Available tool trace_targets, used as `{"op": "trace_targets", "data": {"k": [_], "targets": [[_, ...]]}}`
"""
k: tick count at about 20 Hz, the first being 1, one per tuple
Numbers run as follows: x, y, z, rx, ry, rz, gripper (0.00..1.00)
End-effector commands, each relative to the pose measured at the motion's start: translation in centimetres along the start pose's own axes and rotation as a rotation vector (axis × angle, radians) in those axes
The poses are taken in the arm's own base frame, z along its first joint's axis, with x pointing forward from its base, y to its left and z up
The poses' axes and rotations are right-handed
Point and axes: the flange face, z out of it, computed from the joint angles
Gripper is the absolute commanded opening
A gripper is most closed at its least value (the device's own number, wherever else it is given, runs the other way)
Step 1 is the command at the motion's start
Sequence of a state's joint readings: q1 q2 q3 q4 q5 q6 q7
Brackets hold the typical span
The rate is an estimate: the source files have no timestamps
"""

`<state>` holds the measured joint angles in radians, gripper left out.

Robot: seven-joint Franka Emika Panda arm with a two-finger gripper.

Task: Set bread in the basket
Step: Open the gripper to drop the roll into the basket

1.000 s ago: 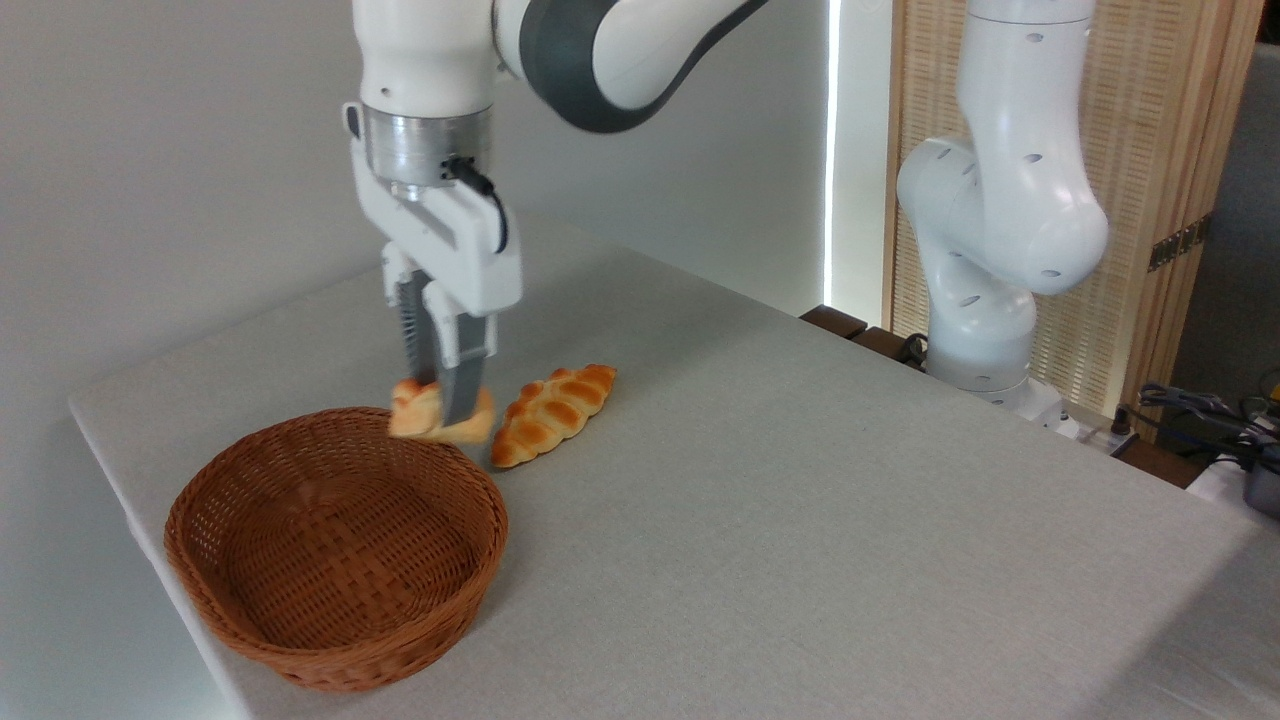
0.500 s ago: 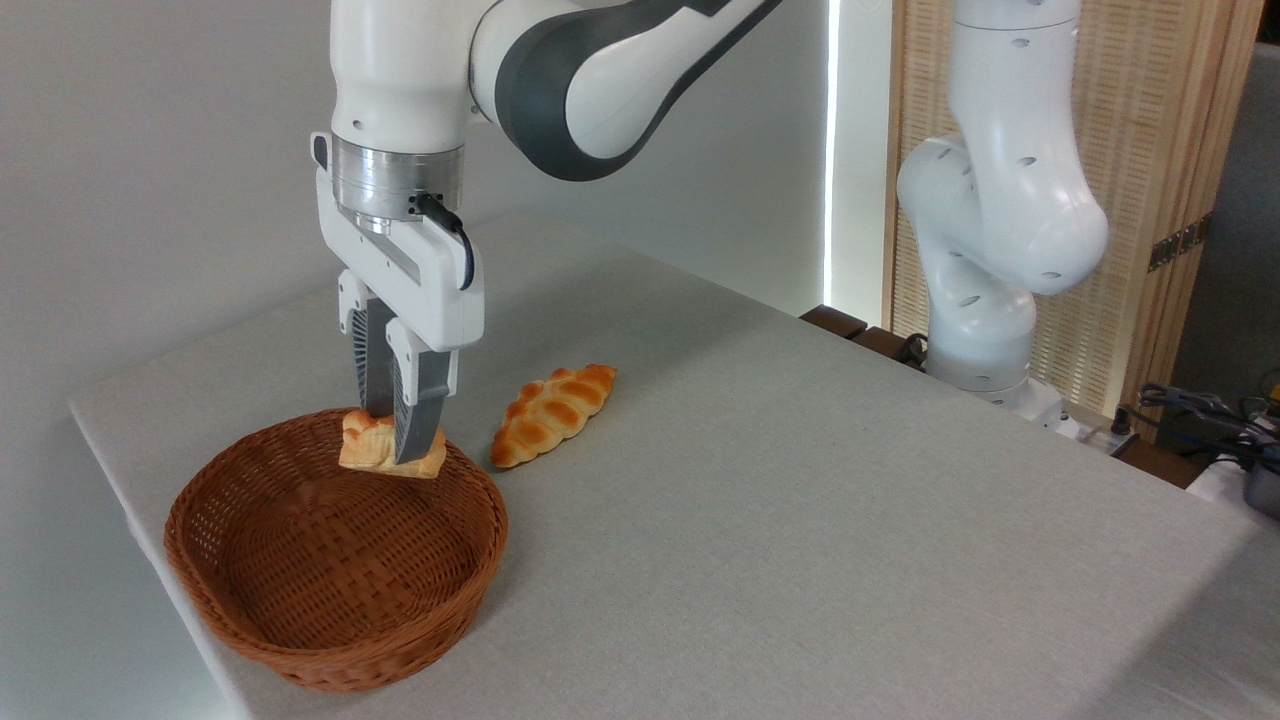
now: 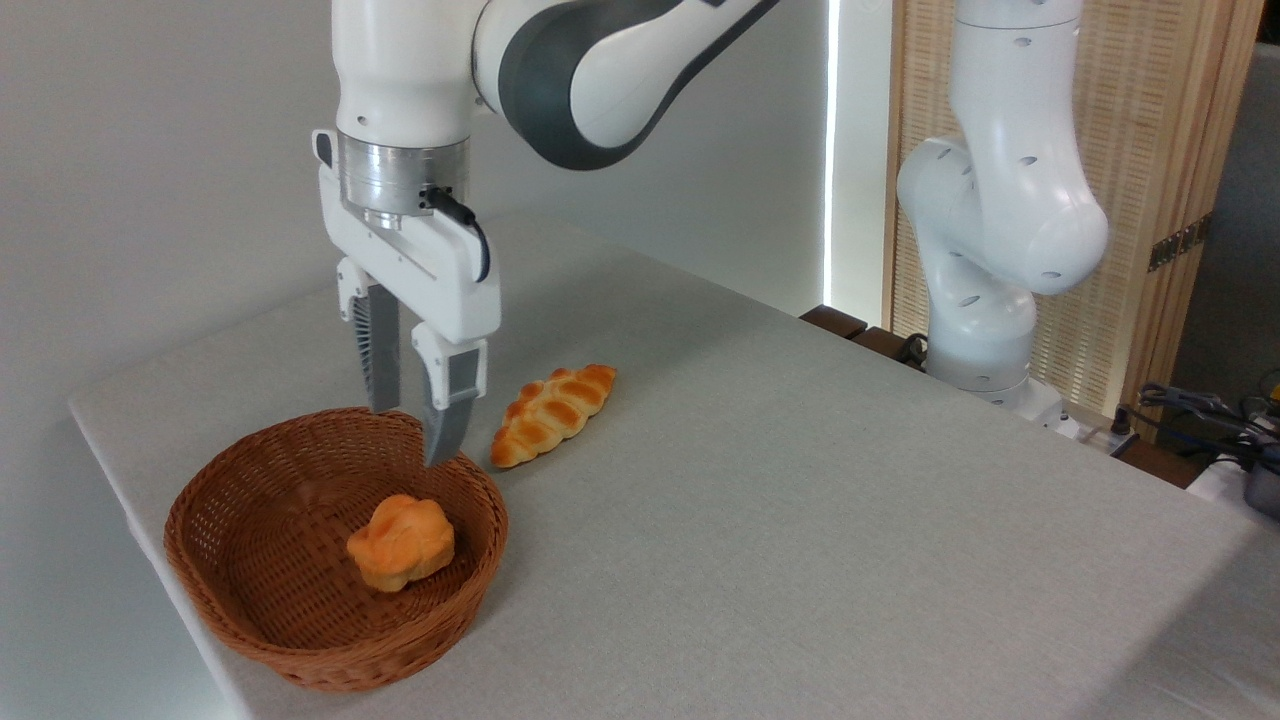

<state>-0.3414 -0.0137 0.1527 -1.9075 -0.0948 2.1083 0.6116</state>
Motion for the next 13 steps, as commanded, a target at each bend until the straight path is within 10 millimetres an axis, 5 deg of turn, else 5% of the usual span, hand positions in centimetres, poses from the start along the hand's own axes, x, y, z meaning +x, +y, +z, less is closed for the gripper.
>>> {"op": "trace_targets", "data": {"k": [1,7,13], "targets": [[-1.5,0.8,-1.5,-0.068,-0.081,-0.009,1.00],[-4.2,0.6,-2.5,-0.113,-0.189,-0.018,1.00],[-4.3,0.3,-2.5,-0.070,-0.212,-0.005,1.00]]}}
